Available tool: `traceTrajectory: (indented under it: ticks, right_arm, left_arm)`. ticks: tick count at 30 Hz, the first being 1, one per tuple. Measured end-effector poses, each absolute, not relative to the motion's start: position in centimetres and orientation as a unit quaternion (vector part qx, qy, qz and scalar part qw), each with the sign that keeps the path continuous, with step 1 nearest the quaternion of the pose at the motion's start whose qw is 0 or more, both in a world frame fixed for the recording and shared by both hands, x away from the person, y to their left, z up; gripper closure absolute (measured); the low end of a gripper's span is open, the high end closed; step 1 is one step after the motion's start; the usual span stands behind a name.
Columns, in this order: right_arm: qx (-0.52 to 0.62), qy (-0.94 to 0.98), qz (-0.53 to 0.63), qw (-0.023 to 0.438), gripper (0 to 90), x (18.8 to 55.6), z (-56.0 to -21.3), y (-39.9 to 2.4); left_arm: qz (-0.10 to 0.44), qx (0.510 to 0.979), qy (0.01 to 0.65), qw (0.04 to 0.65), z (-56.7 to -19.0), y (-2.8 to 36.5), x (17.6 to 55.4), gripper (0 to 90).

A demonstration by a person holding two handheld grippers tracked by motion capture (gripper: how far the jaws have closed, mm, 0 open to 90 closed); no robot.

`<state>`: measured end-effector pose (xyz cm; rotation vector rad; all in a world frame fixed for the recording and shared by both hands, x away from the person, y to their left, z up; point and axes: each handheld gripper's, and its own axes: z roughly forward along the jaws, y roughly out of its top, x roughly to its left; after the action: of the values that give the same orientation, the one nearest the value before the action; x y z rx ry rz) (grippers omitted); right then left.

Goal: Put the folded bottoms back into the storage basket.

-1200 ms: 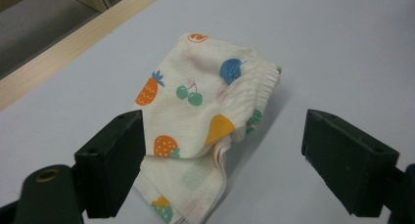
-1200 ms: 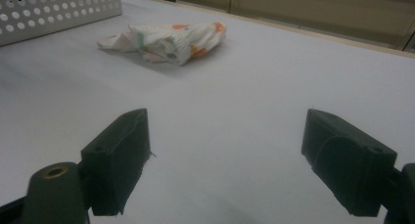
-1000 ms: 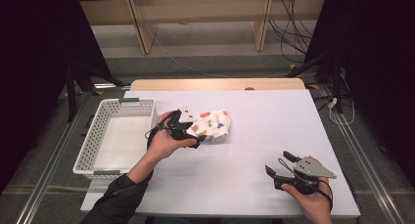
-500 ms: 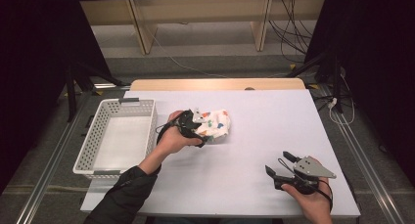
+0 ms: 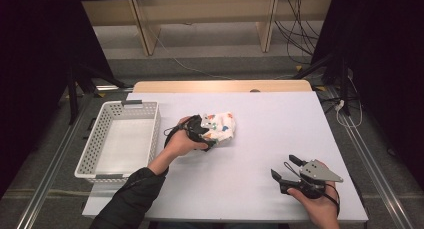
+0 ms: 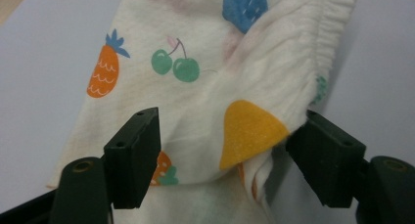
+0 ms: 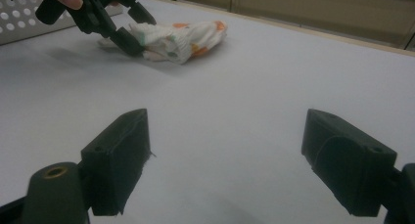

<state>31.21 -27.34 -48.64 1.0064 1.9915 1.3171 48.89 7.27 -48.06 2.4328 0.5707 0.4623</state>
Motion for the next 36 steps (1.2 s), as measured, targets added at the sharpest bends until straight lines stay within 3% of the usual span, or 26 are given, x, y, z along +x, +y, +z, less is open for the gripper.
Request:
traceTrajectory:
  ticks: [5,10,15,22,36]
  right_arm:
    - [0.375,0.739,0.49,0.27,18.9,31.2,-48.7,-27.3]
    - [0.375,0.739,0.49,0.269,18.9,31.2,-48.7,-27.3]
    - [0.374,0.737,0.494,0.269,18.9,31.3,-48.7,-27.3]
    - [0.374,0.737,0.494,0.268,18.9,31.3,-48.7,-27.3]
    - [0.376,0.74,0.489,0.267,18.9,31.3,-48.7,-27.4]
  left_arm:
    - [0.158,0.917,0.209,0.3,-48.0,7.1,49.1,38.7]
    - [0.121,0.918,0.223,0.304,-48.0,7.1,49.5,53.2]
    - [0.107,0.92,0.231,0.297,-47.7,6.8,49.6,59.4]
    - [0.121,0.921,0.248,0.275,-47.5,6.3,49.7,76.5]
    - [0.137,0.899,0.276,0.31,-46.9,7.3,48.9,79.1]
